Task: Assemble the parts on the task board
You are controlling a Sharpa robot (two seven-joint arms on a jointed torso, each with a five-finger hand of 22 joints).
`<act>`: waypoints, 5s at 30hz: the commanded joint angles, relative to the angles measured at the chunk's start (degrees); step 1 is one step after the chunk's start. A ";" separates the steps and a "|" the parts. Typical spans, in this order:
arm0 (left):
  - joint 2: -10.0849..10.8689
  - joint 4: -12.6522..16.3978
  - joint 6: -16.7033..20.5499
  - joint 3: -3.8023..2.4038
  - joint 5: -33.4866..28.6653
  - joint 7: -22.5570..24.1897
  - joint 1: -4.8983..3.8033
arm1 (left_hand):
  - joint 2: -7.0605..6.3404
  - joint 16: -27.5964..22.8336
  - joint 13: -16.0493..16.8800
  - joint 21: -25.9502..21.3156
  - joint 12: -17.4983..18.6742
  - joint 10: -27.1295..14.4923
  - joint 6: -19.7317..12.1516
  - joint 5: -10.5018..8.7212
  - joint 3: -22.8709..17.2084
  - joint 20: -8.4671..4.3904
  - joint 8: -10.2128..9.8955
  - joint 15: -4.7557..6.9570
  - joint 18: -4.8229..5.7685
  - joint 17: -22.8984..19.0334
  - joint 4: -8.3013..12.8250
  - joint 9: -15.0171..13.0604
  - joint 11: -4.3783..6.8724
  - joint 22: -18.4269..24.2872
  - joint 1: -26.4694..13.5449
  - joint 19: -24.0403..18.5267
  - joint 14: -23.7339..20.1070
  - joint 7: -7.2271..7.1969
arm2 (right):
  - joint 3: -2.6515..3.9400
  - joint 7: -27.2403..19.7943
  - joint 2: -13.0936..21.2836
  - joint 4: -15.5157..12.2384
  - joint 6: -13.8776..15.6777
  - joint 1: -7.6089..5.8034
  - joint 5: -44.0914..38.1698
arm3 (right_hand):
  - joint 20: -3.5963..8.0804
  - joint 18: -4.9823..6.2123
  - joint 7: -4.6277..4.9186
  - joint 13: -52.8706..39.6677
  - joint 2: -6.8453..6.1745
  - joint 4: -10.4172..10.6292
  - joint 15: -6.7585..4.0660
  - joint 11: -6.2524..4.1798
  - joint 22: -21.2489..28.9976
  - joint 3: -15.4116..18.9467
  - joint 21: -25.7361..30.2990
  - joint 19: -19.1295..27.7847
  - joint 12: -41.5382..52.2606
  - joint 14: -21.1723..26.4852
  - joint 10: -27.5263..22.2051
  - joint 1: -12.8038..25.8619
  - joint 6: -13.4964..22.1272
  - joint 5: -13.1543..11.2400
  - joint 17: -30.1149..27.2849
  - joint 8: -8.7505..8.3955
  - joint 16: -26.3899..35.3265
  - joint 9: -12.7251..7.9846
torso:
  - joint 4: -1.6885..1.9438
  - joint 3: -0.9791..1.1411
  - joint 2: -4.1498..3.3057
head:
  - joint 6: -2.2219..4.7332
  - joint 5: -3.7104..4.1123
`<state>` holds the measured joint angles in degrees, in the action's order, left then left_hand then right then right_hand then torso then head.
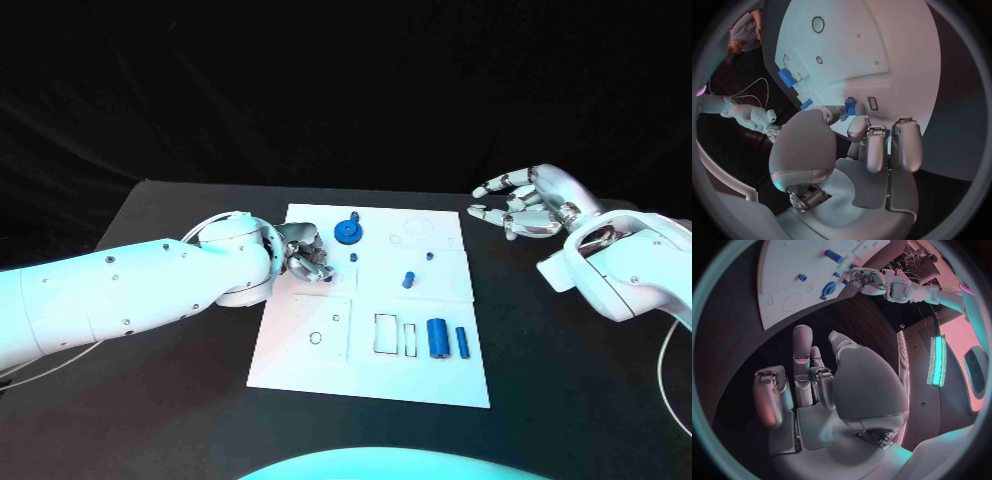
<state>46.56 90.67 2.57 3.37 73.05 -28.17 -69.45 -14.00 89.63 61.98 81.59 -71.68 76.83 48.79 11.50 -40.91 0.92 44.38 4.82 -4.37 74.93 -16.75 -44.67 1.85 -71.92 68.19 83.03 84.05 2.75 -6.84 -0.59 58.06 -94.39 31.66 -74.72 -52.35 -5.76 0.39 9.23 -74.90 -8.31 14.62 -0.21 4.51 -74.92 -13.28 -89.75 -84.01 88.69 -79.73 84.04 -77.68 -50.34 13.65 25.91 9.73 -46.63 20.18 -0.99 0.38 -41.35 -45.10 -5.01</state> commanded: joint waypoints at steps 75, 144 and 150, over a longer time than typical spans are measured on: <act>-1.53 -2.13 -1.85 -0.09 -2.54 -0.95 0.06 | 2.77 0.37 2.19 0.59 -1.33 1.25 4.37 0.01 9.76 -0.87 -0.87 1.10 1.06 15.07 -0.13 -1.37 0.85 -1.48 -13.27 0.80 5.95 -1.58 | 0.00 -0.67 0.12 -0.01 0.28 0.09 0.12 | 0.04 -0.11 -0.02 -13.35 -0.15 0.69 -0.21 -0.26 -14.40 0.16 0.72 -5.35 -0.41 0.18 4.27 1.26 -0.48 -0.10 -0.08 0.32 -0.23 0.09 | 0.01 0.03 -0.02 | -1.03 0.74; -16.33 -34.16 -31.23 -0.23 -11.12 -2.19 -11.41 | 4.36 0.37 -8.88 -2.01 6.65 -8.88 -3.10 0.31 20.50 2.31 -13.04 -2.96 0.21 15.07 -0.13 6.17 -3.82 2.50 -7.49 -1.53 5.95 3.65 | -0.07 -1.00 -1.08 2.48 0.42 0.73 1.18 | 0.06 0.01 -0.07 -13.03 -0.25 1.23 -0.23 -0.30 -14.12 0.43 1.13 -5.09 -0.74 0.17 3.96 1.87 -0.36 -0.32 -0.09 0.33 -0.24 0.08 | -0.03 0.02 -0.11 | 0.91 -0.38; -16.60 -34.37 -32.20 -0.06 -11.63 -2.07 -11.29 | 4.56 0.37 -8.64 -1.87 6.34 -8.72 -2.52 0.31 20.73 2.37 -12.84 -2.96 0.24 15.07 -0.09 6.21 -3.76 2.23 -7.76 -1.44 5.95 3.53 | -0.07 -1.02 -1.25 2.52 0.43 0.76 1.20 | 0.06 0.01 -0.07 -13.03 -0.25 1.23 -0.23 -0.30 -14.12 0.43 1.13 -5.09 -0.74 0.17 3.96 1.87 -0.36 -0.32 -0.09 0.33 -0.24 0.08 | 0.04 0.02 -0.04 | 0.85 -0.31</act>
<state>30.15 56.29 -27.83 3.31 62.19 -30.31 -80.76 -9.58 89.63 53.24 79.82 -65.00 68.28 45.86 11.77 -20.55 2.78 31.52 2.23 -4.37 74.95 -16.83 -38.51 -1.95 -69.64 61.00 81.59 83.94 6.22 -6.90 -1.08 56.89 -91.87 32.44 -74.02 -51.05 -5.75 0.39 9.23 -74.90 -8.75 15.41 -0.21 4.51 -74.92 -12.81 -88.98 -84.01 88.25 -79.73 84.04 -76.31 -50.34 13.43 25.89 9.73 -46.63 20.17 -1.00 0.38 -41.43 -44.24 -5.35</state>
